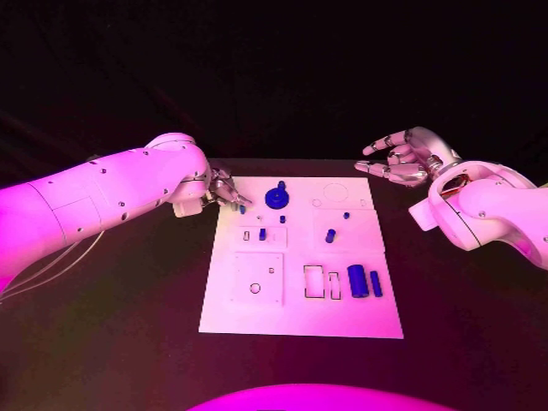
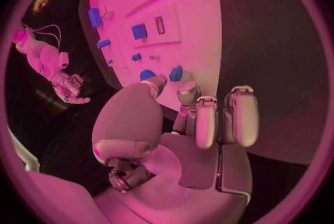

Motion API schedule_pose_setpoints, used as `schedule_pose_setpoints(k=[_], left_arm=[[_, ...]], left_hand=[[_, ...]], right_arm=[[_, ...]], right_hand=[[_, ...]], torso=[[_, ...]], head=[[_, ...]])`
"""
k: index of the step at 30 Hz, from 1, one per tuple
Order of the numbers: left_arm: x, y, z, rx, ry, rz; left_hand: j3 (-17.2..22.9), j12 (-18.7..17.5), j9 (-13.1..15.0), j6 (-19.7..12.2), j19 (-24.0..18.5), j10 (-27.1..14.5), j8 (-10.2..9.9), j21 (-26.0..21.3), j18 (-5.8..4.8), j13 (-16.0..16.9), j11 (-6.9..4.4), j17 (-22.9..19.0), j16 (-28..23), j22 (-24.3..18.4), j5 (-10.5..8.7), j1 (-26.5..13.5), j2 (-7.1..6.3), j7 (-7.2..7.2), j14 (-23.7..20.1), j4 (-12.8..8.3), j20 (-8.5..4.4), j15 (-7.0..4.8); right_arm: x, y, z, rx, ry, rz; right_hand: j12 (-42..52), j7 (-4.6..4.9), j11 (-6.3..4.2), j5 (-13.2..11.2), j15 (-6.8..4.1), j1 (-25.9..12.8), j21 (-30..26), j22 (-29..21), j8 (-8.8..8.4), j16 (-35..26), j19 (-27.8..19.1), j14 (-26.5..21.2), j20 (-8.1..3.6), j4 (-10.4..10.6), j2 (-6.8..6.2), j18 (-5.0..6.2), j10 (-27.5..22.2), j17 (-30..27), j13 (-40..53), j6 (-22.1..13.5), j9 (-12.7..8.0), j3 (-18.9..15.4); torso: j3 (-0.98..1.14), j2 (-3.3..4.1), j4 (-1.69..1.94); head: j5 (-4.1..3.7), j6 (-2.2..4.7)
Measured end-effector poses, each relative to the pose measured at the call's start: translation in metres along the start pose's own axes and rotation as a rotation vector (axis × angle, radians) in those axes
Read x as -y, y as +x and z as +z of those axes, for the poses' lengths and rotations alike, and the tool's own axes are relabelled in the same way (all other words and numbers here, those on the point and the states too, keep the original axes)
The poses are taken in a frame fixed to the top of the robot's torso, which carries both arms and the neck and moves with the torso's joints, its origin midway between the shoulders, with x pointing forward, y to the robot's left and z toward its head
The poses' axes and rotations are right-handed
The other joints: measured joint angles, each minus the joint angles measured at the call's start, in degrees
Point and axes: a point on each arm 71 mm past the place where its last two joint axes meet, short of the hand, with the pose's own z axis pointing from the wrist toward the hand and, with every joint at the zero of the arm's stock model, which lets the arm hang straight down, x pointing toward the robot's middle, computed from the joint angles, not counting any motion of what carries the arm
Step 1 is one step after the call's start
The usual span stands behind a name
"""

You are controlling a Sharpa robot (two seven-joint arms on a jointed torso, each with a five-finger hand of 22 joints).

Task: Assemble the parts on the task board

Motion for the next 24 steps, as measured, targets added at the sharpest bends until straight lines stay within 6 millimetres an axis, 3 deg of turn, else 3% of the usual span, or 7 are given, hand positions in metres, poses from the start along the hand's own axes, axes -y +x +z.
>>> schedule_pose_setpoints(k=[8, 12, 17, 24], left_arm=[[-0.0001, 0.0001, 0.0004, -0.002, 0.0, -0.005], [0.0005, 0.0003, 0.0005, -0.004, 0.003, -0.008], [0.0014, -0.0001, 0.0002, -0.005, 0.009, -0.014], [0.0007, -0.0007, 0.0006, -0.007, 0.013, -0.026]], left_hand=[[0.17, 0.0, -0.23, 0.11, 0.0, 0.02, 0.0, 0.0, 0.0, 0.0, -0.02, 0.0, 0.0, 0.0, 0.0, 1.92, 0.72, -0.11, 0.0, -0.17, 0.0, 0.0], [1.08, 0.0, -0.44, 0.11, 0.0, 0.11, 0.0, 0.0, 0.0, -0.09, -0.32, 0.0, 0.0, 0.0, 0.0, 4.91, 1.43, -0.11, 0.0, -0.57, 0.0, 0.0], [4.4, 0.0, -0.68, -0.11, 0.0, -0.19, 0.0, 0.0, 0.0, -0.4, -0.63, 0.0, 0.0, 0.0, -0.03, 10.15, 2.35, -0.32, 0.0, -2.13, 0.0, 0.0], [9.41, -0.03, -0.96, -0.63, 0.0, -0.2, 0.42, 0.0, 0.0, -0.82, -0.61, 0.0, 0.0, 0.0, -0.27, 12.97, 1.89, -0.22, 0.0, -3.48, 0.0, 0.0]], right_arm=[[-0.0003, 0.0004, 0.0002, -0.001, -0.001, 0.0], [-0.0004, 0.0005, 0.0003, -0.001, -0.001, 0.0], [-0.0004, 0.0006, 0.0004, -0.002, -0.001, 0.0], [-0.0002, 0.0005, 0.0003, -0.003, 0.0, 0.0]], right_hand=[[0.0, 0.0, 0.0, 0.32, 0.0, 0.0, 0.0, 0.0, -0.01, 0.0, 0.0, 0.0, 0.0, 0.0, 0.0, 0.0, 0.0, 0.0, 0.0, 0.0, 0.0, 0.0], [0.0, 0.0, 0.0, 0.34, 0.0, 0.0, 0.0, 0.0, -0.01, 0.0, 0.0, 0.0, 0.0, 0.0, 0.0, 0.0, 0.0, 0.0, 0.0, 0.0, 0.0, 0.0], [0.0, 0.0, 0.0, 0.34, 0.0, 0.0, 0.0, 0.04, -0.01, 0.0, 0.0, 0.0, 0.0, 0.0, 0.0, 0.0, 0.0, -0.01, 0.0, 0.0, 0.0, 0.0], [0.0, 0.0, 0.0, 0.34, 0.0, 0.01, 0.0, 0.04, -0.01, 0.0, 0.0, 0.0, 0.0, 0.0, -0.01, 0.0, 0.0, -0.01, 0.03, 0.0, 0.01, 0.0]], torso=[[0.01, -0.07, 0.05], [0.04, -0.09, 0.04], [0.04, -0.09, 0.01], [0.05, -0.1, 0.03]], head=[[-0.04, -0.22], [-0.04, -0.3], [-0.03, -0.38], [-0.07, -0.47]])
